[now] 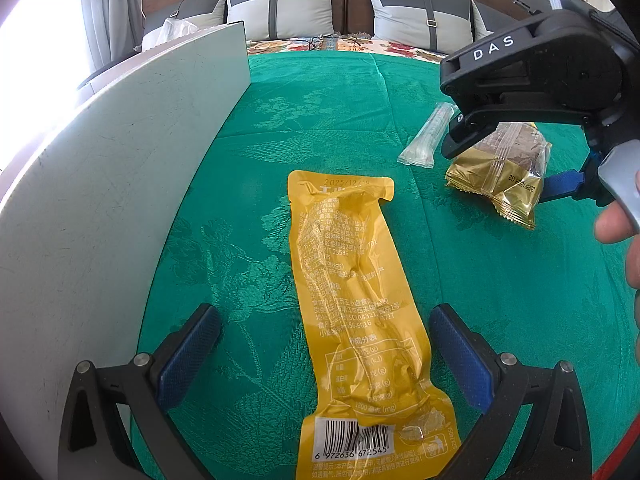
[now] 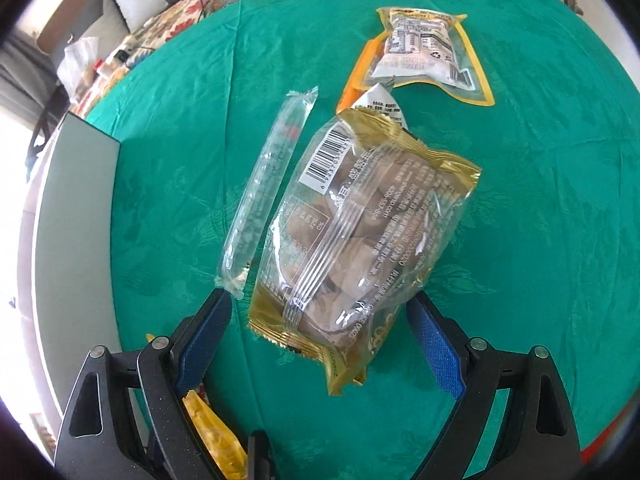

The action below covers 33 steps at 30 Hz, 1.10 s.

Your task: Organize snacks

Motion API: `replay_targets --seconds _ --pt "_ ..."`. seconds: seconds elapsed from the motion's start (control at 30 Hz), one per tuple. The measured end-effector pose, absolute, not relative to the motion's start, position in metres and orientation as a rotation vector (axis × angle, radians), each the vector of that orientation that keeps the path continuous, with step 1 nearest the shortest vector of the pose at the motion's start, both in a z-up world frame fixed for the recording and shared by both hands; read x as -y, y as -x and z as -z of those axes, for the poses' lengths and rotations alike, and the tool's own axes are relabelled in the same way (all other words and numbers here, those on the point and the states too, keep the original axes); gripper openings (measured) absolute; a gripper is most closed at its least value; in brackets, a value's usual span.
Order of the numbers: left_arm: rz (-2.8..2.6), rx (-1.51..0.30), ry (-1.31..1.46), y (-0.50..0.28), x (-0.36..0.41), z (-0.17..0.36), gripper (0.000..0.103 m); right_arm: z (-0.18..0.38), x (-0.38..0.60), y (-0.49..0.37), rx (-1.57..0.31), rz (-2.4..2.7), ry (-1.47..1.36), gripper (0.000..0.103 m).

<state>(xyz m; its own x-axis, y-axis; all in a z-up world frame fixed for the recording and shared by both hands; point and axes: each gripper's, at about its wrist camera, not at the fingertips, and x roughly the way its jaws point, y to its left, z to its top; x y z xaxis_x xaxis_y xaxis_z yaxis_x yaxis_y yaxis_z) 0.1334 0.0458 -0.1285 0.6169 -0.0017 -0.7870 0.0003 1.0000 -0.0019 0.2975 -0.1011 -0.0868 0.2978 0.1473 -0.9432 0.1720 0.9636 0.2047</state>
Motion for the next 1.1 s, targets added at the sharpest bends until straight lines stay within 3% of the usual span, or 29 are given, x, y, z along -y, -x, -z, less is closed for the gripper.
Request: replay_targets --seconds 0.03,0.1,0.13,0.33,0.53,0.6,0.67,0.9,1.1 --pt "0.001 -0.906 0.002 -0.133 -0.046 0.128 0.103 0.087 0.104 -0.296 -1.248 -0.013 -0.281 0.088" --pt "0.001 -0.906 0.002 -0.133 -0.046 0.129 0.103 0.084 0.116 -0.289 -1.196 -0.073 -0.278 0.063" --pt "0.001 -0.906 0.002 -0.133 -0.046 0.129 0.103 0.083 0.123 -0.285 -1.18 -0.106 -0.278 0.057" --pt "0.001 -0.906 0.002 -0.134 -0.046 0.129 0.103 0.06 0.174 -0.245 -1.107 -0.246 -0.15 0.047" --pt "0.001 -0.906 0.002 -0.134 -0.046 0.129 0.103 0.059 0.219 -0.201 -1.091 -0.297 0.143 0.047" --pt "0.001 -0.905 0.002 -0.134 -0.046 0.129 0.103 0.069 0.245 -0.191 -1.098 -0.307 0.084 0.052" --pt "0.001 -0.905 0.002 -0.134 -0.046 0.129 0.103 0.074 0.271 -0.174 -1.042 -0.268 -0.002 0.072" --pt "0.002 -0.905 0.002 -0.134 -0.046 0.129 0.103 0.081 0.298 -0.123 -0.793 -0.106 -0.076 0.074" --pt "0.002 -0.905 0.002 -0.134 -0.046 0.129 0.103 0.096 0.316 -0.136 -0.842 0.08 0.01 0.074"
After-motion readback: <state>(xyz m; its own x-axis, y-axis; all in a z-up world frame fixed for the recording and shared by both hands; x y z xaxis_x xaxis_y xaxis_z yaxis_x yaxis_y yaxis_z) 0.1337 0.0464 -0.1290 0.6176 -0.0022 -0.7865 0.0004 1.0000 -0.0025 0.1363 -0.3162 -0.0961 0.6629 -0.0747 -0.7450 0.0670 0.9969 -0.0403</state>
